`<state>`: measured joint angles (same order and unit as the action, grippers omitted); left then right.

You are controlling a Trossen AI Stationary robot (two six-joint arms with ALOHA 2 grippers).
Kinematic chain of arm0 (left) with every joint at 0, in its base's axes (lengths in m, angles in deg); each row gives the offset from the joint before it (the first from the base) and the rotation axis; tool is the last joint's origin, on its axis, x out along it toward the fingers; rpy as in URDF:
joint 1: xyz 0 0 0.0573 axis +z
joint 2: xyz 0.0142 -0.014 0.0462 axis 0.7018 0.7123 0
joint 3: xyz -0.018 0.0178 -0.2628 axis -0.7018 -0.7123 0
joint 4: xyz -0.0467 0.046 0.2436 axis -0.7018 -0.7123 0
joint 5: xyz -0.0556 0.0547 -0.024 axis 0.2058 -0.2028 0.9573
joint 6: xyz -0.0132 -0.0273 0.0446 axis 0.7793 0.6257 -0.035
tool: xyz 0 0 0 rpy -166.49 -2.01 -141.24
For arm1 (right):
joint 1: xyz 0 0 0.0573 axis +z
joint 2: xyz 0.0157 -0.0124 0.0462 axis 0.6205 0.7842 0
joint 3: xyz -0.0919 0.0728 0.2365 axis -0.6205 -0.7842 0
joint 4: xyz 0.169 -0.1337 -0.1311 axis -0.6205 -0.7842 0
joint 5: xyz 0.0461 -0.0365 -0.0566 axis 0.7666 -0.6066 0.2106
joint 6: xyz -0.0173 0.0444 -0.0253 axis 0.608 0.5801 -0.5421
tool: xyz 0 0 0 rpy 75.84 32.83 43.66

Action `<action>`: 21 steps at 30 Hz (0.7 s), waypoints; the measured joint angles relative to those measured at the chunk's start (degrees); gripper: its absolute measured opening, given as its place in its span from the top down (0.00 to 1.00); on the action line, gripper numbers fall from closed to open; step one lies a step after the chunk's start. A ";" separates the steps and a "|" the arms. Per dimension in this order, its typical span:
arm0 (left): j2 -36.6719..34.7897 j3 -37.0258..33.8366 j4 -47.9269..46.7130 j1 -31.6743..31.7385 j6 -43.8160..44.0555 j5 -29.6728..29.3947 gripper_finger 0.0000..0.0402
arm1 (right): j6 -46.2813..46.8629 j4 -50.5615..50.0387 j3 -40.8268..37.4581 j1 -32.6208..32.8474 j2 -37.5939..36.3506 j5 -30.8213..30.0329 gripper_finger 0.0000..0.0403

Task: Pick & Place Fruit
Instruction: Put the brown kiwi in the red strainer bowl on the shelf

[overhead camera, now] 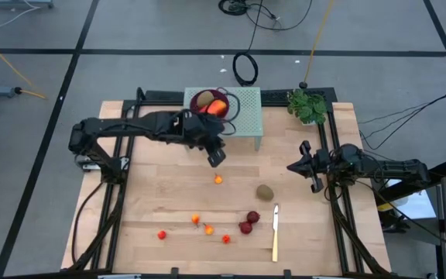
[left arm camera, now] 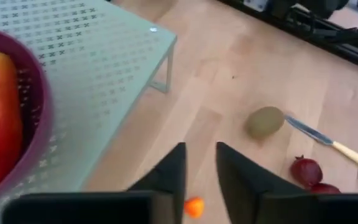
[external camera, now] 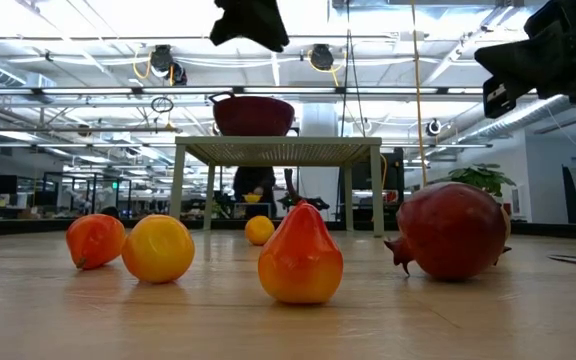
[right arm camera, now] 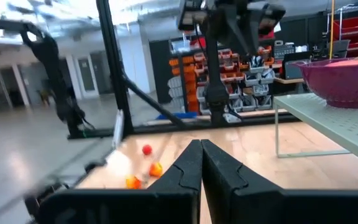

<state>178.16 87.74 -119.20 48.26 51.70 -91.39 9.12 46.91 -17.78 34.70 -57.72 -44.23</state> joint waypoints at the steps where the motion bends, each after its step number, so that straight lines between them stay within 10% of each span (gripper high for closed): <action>1: -0.04 -0.74 0.94 -0.14 0.00 -0.03 0.87 | 1.55 0.93 0.00 0.00 0.00 0.02 1.00; 21: -24.92 -36.71 30.20 -0.02 1.95 4.09 0.99 | 18.77 9.73 -0.01 0.00 0.95 0.12 1.00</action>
<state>153.24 51.03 -89.00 48.24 53.64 -87.30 27.90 56.64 -17.79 34.70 -56.77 -44.11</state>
